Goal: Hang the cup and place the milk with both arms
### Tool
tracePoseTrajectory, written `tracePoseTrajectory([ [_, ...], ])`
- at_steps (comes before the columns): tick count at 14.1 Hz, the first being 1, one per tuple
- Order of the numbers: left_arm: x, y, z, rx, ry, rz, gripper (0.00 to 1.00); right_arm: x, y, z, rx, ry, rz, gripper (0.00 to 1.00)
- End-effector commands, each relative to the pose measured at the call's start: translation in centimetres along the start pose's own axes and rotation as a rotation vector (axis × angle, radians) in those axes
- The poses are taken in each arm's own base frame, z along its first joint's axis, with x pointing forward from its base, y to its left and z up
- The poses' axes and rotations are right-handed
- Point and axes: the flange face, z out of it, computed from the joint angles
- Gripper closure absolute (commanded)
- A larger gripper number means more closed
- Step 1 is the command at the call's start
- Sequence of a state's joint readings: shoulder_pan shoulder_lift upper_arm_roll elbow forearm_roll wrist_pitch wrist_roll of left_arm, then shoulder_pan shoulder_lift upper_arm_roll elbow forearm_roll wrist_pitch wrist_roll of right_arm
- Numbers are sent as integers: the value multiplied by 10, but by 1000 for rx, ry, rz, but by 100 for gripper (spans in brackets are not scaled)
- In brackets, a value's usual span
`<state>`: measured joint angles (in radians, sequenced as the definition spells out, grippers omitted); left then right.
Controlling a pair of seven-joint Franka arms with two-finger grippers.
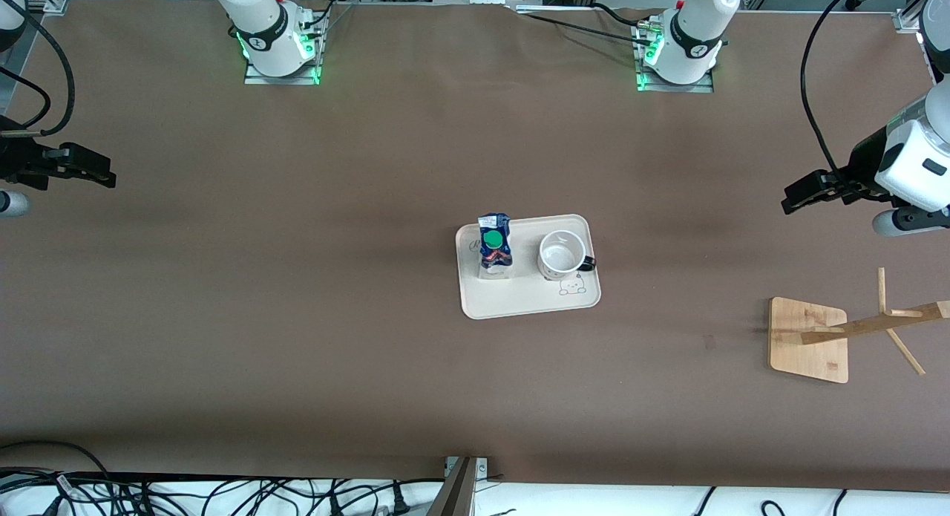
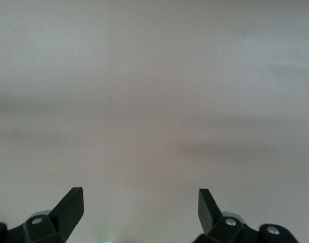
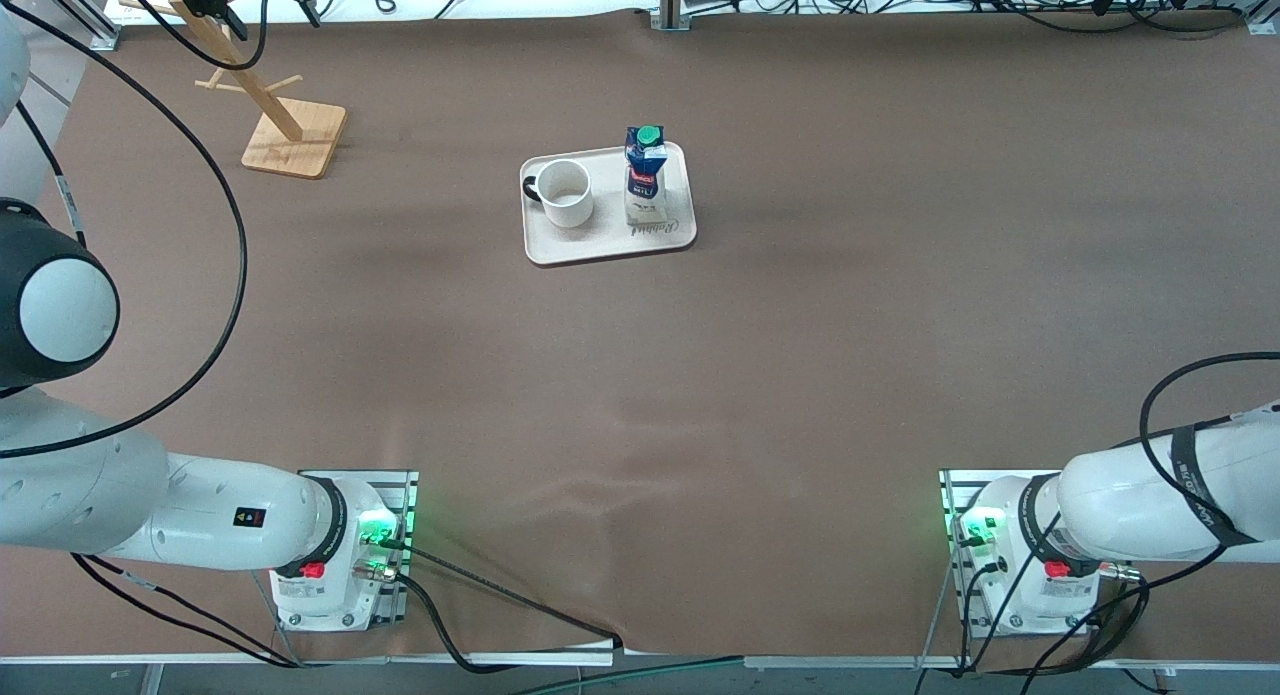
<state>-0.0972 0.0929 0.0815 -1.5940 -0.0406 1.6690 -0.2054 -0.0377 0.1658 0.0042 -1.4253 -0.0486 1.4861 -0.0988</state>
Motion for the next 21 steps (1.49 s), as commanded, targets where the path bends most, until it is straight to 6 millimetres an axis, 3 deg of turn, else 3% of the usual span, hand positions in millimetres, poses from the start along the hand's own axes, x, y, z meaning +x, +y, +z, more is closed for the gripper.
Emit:
tracePoseTrajectory([
  [1, -5, -3, -8, 6, 4, 25, 0, 0, 1, -3, -1, 1, -12, 0],
  [17, -4, -3, -8, 6, 4, 25, 0, -2, -11, 3, -3, -43, -31, 0],
  [21, -4, -4, -8, 8, 6, 25, 0, 9, -28, 16, 128, -45, -40, 0],
])
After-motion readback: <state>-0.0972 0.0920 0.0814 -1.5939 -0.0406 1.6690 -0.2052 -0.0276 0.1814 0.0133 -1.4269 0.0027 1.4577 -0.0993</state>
